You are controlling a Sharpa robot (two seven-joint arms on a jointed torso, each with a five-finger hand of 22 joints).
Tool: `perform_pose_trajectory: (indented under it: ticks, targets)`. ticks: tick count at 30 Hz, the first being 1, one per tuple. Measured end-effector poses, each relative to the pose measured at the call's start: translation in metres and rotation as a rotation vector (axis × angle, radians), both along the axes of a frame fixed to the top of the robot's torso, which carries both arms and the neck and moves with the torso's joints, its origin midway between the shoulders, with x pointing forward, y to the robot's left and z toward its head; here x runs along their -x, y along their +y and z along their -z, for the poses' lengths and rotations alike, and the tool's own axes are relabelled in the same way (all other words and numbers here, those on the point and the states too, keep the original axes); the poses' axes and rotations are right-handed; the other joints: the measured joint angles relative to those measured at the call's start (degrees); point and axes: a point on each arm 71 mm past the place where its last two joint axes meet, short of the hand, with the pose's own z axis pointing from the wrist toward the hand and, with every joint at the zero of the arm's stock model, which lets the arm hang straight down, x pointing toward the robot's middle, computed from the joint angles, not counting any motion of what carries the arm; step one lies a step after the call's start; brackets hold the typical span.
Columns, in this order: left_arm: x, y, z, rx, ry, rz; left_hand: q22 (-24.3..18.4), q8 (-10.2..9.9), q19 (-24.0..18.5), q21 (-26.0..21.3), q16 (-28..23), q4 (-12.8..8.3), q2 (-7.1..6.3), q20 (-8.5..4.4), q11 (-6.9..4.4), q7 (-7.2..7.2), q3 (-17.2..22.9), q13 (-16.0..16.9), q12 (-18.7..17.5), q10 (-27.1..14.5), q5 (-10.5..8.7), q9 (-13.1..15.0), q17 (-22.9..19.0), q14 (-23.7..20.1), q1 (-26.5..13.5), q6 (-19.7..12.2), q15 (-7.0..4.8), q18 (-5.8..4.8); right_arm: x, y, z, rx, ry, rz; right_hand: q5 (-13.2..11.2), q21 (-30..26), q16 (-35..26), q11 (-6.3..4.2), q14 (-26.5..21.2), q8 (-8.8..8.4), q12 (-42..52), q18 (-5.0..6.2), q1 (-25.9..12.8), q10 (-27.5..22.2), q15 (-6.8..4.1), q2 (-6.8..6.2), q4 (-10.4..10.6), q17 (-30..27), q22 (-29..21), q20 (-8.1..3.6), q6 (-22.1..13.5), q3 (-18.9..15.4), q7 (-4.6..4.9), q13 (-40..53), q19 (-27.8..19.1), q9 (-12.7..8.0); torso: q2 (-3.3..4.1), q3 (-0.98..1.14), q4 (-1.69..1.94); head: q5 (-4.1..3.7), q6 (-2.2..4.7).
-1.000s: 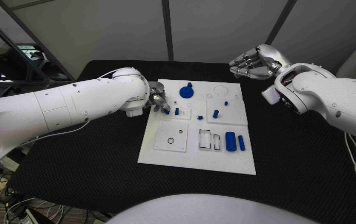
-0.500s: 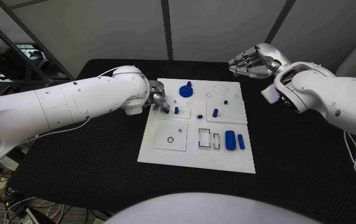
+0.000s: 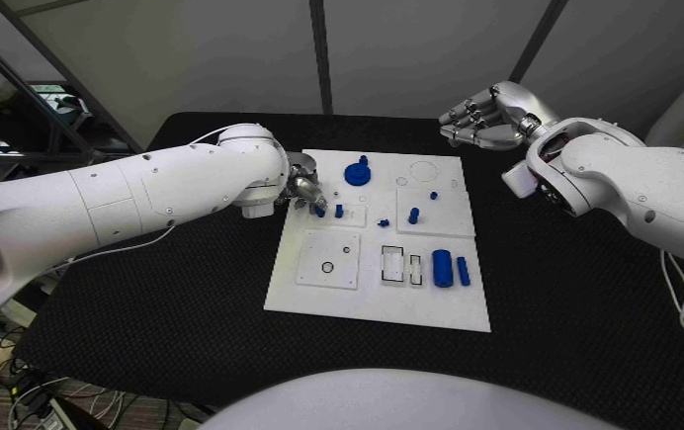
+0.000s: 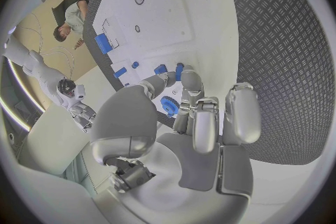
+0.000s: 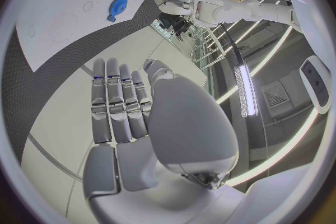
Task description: Assemble the parts on the task board
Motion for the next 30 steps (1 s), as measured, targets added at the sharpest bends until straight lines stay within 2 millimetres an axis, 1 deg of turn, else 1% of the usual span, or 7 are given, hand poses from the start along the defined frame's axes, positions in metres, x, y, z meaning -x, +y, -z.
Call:
perform_pose_trajectory:
  ticks: [6, 7, 12, 14, 15, 18, 30]
  targets:
    - [-0.0011, -0.0005, 0.0000, -0.001, 0.000, -0.001, 0.00, -0.02, 0.20, 0.20, 0.00, -1.04, 0.51, -0.20, -0.16, -0.31, -0.99, 0.30, 0.00, 0.28, 0.00, -1.18, 0.00, 0.11, -0.71, 0.71, -0.13, 0.00, 0.0000, -0.0002, 0.0000, 0.000, 0.000, 0.001, 0.00, 0.00, 0.00, 0.00, 0.00, 0.00, 0.00, 0.00, 0.00, 0.00, 0.00, 0.00, 0.00, 0.00, 0.00, 0.00, 0.00, 0.00, 0.00, 0.00, 0.00, 0.00, -0.02, 0.00, -0.02, 0.00, 0.02]
    - [-0.0013, -0.0006, 0.0000, -0.001, 0.000, -0.001, 0.00, -0.22, 0.20, 0.20, 0.00, -1.16, 0.30, -0.20, -0.47, -0.44, -1.23, 0.40, 0.22, 0.59, 0.00, -1.41, 0.00, 0.19, -0.91, 0.85, -0.21, 0.00, 0.0000, -0.0003, 0.0000, 0.000, 0.000, 0.001, 0.00, 0.00, 0.00, 0.00, 0.00, 0.00, 0.00, 0.00, 0.00, 0.00, 0.00, 0.00, 0.00, 0.00, 0.00, 0.00, 0.00, 0.00, 0.00, 0.00, 0.00, 0.00, -0.02, 0.01, -0.02, 0.00, 0.02]
    - [-0.0019, -0.0002, 0.0002, -0.003, 0.001, -0.001, -0.01, -0.26, 0.33, 0.20, 0.00, -0.07, 0.30, -0.33, -1.08, -0.53, -3.71, 0.67, 0.44, 1.20, 0.20, -2.34, 0.00, 0.17, -0.91, 1.33, -0.23, 0.00, 0.0000, -0.0006, 0.0000, 0.001, 0.001, 0.002, 0.28, 0.00, 0.00, 0.00, 0.00, 0.00, 0.00, 0.00, 0.00, 0.00, 0.00, 0.00, 0.16, 0.00, 0.01, 0.00, 0.00, 0.16, 0.00, 0.00, 0.00, 0.00, -0.04, 0.01, -0.03, -0.07, 0.02]
    - [-0.0019, -0.0002, 0.0002, -0.004, 0.002, -0.001, -0.01, -0.26, 0.41, 0.39, 0.00, 0.00, 0.30, -0.41, -1.11, -0.53, -3.78, 0.71, 0.44, 1.22, 0.20, -2.42, 0.00, 0.17, -0.91, 1.33, -0.23, 0.00, 0.0000, -0.0006, 0.0000, 0.001, 0.001, 0.002, 0.28, 0.00, 0.00, 0.00, 0.00, 0.00, 0.00, -0.01, 0.00, 0.00, 0.00, 0.00, 0.16, 0.00, 0.01, 0.00, 0.00, 0.16, 0.00, 0.00, 0.00, 0.00, -0.04, 0.01, -0.03, -0.08, 0.02]
    - [-0.0020, 0.0000, 0.0003, -0.004, 0.002, -0.001, -0.01, -0.28, 0.41, 0.48, 0.00, 0.00, 0.30, -0.41, -1.50, -0.62, -3.78, 0.79, 0.44, 1.61, 0.20, -2.48, 0.00, 0.17, -0.91, 1.42, -0.23, 0.00, 0.0000, -0.0007, 0.0000, 0.001, 0.001, 0.002, 0.28, 0.00, 0.00, 0.00, 0.00, 0.00, 0.00, 0.00, 0.00, 0.00, 0.00, 0.00, 0.16, 0.00, 0.01, 0.00, 0.00, 0.16, 0.00, 0.00, 0.00, 0.00, -0.04, 0.01, -0.03, -0.08, 0.02]
    - [-0.0020, 0.0001, 0.0004, -0.006, 0.004, 0.000, -0.01, -0.29, 0.41, 0.49, 0.00, 0.01, 0.30, -0.41, -1.90, -0.62, -3.79, 0.89, 0.44, 2.01, 0.20, -2.50, 0.00, 0.16, -0.91, 1.42, -0.23, 0.00, 0.0000, -0.0008, 0.0001, 0.001, 0.001, 0.002, 0.28, 0.00, 0.00, 0.00, 0.00, 0.00, 0.00, 0.00, 0.00, 0.00, 0.00, 0.00, 0.16, 0.01, 0.01, 0.00, 0.00, 0.16, 0.00, 0.00, 0.00, 0.00, -0.04, 0.01, -0.03, -0.07, 0.03]
    - [0.0004, -0.0021, 0.0035, -0.014, 0.023, 0.016, -0.01, -0.26, 0.62, 0.75, 0.00, 0.23, 0.29, -0.62, -2.41, -0.61, -4.97, 1.37, 0.79, 2.73, 0.16, -3.09, 0.00, 0.05, -0.92, 1.85, -0.33, 0.00, -0.0002, -0.0008, 0.0002, 0.001, 0.001, 0.003, 0.28, 0.00, 0.00, 0.00, 0.00, 0.00, 0.00, 0.00, 0.00, 0.00, 0.00, 0.00, 0.16, -0.01, 0.00, 0.00, 0.00, 0.16, 0.00, 0.00, 0.00, 0.00, -0.03, -0.05, -0.03, -0.04, 0.02]
